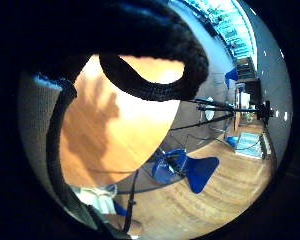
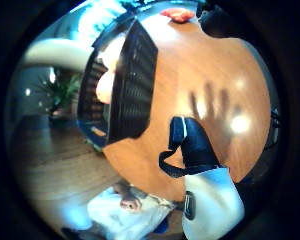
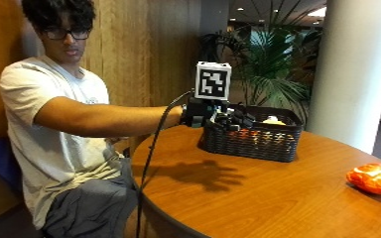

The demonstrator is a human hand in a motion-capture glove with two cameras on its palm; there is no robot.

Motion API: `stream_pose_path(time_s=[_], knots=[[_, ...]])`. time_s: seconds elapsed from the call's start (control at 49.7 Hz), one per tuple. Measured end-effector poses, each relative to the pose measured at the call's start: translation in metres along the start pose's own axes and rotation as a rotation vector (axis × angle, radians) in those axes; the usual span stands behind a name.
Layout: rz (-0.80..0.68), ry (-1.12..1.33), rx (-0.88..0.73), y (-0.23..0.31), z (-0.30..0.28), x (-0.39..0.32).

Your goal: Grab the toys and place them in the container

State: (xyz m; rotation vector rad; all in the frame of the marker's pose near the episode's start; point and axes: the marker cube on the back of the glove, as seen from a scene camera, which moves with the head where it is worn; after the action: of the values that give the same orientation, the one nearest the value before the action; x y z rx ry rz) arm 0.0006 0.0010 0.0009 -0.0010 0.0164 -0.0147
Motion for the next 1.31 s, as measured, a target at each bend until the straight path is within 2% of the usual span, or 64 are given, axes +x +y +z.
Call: stream_pose_path(time_s=[0.241, 0.382, 0.543, 0.644, 0.785, 0.845, 1.006, 1.127, 1.308], knots=[[-0.018, 0.130, 0.000, 0.002, 0.003, 0.012], [-0.036, 0.004, 0.002, 0.003, -0.002, 0.004], [-0.019, 0.042, 0.003, 0.002, 0.002, 0.003], [-0.062, 0.072, -0.003, 0.003, 0.004, 0.005], [0.003, 0.165, 0.001, -0.004, 0.005, 0.014], [-0.011, 0.086, 0.002, -0.009, 0.003, 0.005], [-0.014, 0.028, 0.009, -0.034, -0.006, 0.002], [0.065, 0.088, 0.013, -0.067, -0.008, 0.011], [0.148, -0.019, 0.021, -0.128, -0.009, 0.006]])
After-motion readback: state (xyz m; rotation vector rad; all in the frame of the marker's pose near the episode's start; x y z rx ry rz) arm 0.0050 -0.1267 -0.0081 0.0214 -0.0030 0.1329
